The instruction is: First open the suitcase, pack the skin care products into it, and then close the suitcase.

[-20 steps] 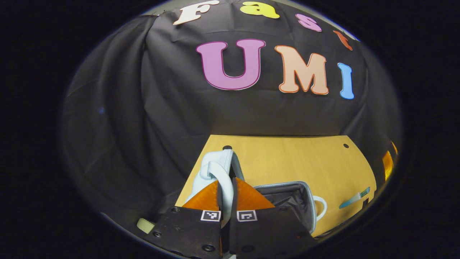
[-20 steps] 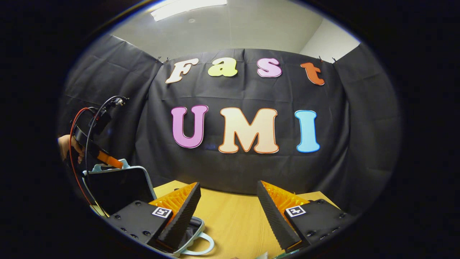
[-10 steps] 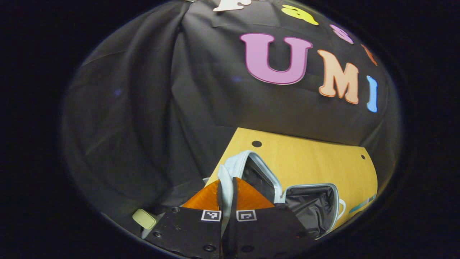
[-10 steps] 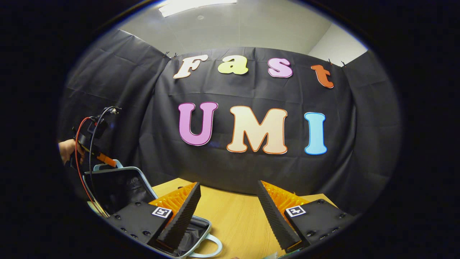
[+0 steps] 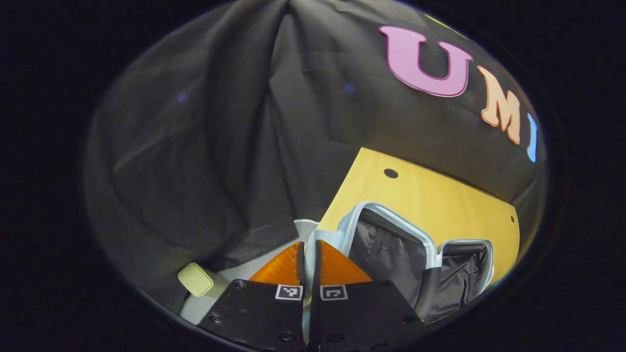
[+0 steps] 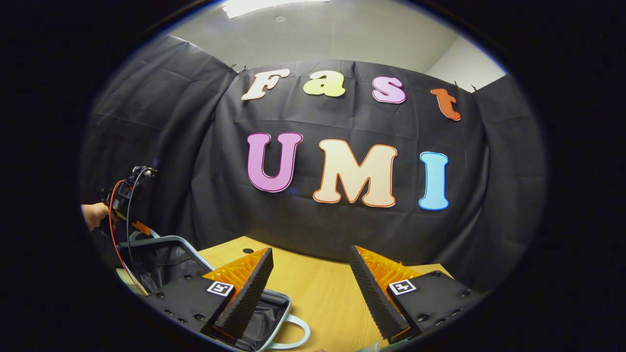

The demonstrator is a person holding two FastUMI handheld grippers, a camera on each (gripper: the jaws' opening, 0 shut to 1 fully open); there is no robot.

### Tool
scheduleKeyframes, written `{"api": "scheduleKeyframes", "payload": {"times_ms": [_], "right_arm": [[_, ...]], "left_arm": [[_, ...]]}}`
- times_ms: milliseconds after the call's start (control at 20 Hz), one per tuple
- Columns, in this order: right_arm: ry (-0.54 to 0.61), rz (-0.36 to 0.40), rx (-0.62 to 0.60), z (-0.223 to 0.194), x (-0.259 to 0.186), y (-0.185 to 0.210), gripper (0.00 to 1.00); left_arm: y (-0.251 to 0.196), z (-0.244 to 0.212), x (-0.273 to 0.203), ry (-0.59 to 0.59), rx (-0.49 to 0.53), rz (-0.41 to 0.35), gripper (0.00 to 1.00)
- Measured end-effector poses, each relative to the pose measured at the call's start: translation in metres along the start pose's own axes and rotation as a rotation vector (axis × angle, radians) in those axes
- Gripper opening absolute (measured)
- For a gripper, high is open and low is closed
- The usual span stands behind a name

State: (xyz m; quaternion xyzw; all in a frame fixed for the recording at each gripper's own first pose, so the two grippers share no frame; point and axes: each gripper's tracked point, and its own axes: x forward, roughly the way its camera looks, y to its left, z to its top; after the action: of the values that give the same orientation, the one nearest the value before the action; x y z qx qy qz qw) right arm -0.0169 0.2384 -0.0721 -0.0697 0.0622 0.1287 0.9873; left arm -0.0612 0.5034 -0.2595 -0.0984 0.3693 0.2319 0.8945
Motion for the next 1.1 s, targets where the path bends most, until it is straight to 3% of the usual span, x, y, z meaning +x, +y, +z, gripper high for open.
{"api": "scheduleKeyframes", "payload": {"times_ms": [500, 600, 650, 700, 900, 1000, 1100], "right_arm": [[0.025, -0.046, -0.044, -0.005, -0.008, -0.02, 1.0], [0.026, -0.057, -0.053, -0.004, -0.01, -0.025, 1.0], [0.025, -0.061, -0.056, -0.003, -0.012, -0.028, 0.98], [0.023, -0.065, -0.057, -0.003, -0.013, -0.032, 1.0], [-0.013, -0.062, -0.041, 0.008, -0.013, -0.043, 0.99], [-0.036, -0.055, -0.03, 0.014, -0.01, -0.051, 0.99], [-0.056, -0.043, -0.013, 0.02, -0.006, -0.061, 0.99]], "left_arm": [[0.019, -0.054, 0.057, 0.073, -0.063, 0.093, 0.01], [0.033, -0.056, 0.054, 0.047, -0.05, 0.176, 0.16], [0.038, -0.043, 0.047, -0.037, -0.046, 0.214, 0.25], [0.038, -0.027, 0.036, -0.127, -0.045, 0.246, 0.27], [0.032, 0.031, -0.035, -0.408, -0.019, 0.325, 0.99], [0.019, 0.048, -0.073, -0.487, -0.007, 0.365, 0.93], [-0.005, 0.06, -0.102, -0.551, -0.006, 0.354, 0.93]]}}
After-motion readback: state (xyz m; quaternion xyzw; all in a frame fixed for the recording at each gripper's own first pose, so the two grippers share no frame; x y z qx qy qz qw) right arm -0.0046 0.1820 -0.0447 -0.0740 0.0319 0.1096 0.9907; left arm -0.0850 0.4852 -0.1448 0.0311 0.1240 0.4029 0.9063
